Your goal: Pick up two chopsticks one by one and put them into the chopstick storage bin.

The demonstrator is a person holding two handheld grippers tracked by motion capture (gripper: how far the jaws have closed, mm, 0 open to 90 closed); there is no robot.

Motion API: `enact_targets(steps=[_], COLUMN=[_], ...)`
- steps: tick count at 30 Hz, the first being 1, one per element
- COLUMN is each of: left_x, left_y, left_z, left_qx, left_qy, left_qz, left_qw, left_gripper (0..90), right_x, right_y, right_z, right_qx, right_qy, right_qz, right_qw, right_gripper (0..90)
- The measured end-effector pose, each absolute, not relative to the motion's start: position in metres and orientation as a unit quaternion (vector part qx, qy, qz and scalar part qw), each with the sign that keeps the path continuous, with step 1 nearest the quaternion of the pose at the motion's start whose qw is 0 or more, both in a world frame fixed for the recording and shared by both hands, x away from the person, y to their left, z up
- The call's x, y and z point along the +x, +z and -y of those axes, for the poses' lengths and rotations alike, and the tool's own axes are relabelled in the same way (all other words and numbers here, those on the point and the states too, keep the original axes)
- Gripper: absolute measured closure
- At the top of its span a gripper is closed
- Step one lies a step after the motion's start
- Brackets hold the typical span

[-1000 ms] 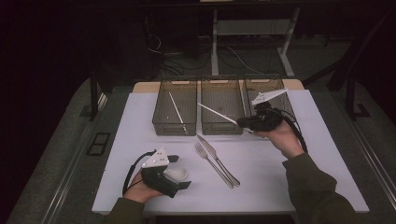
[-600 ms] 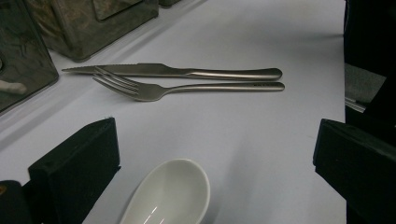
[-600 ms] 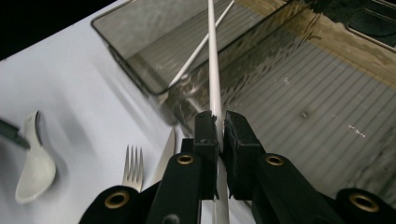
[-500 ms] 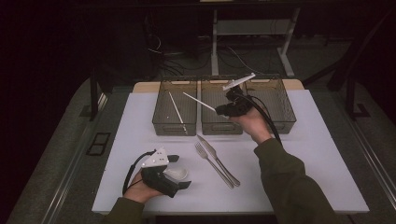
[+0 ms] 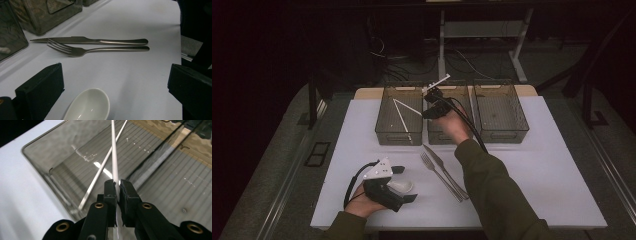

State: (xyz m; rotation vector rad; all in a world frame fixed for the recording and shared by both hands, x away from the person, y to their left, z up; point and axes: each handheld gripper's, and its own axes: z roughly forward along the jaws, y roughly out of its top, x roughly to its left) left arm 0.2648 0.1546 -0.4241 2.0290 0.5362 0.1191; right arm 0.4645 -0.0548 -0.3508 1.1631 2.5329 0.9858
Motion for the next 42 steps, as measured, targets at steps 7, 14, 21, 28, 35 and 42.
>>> enact_targets(steps=[7,14,21,28,35,42], left_x=[0.265,0.264,0.264,0.265,0.265,0.265], left_y=[-0.424,-0.423,-0.423,-0.423,-0.423,-0.424], left_z=[-0.153,-0.152,-0.152,-0.152,-0.153,-0.153], left_qx=[0.837,0.838,0.838,0.84,0.839,0.841], left_qy=[0.047,0.044,0.042,0.044,0.048,0.048], left_qz=[-0.216,-0.214,-0.213,-0.213,-0.212,-0.214], left_qw=[0.501,0.5,0.5,0.498,0.5,0.494], left_gripper=[0.0,0.0,0.0,0.0,0.0,0.0], right_x=[0.479,0.487,0.487,0.486,0.479,0.458], right_y=[-0.359,-0.369,-0.377,-0.374,-0.356,-0.345], right_z=[0.03,0.011,0.0,0.004,0.017,0.043], right_qx=[0.403,0.412,0.405,0.403,0.386,0.352], right_qy=[0.318,0.304,0.301,0.322,0.36,0.392], right_qz=[-0.853,-0.855,-0.86,-0.854,-0.846,-0.847], right_qw=[0.093,0.087,0.076,0.064,0.068,0.062], right_gripper=[83.8,83.7,82.8,70.7,57.4,47.6])
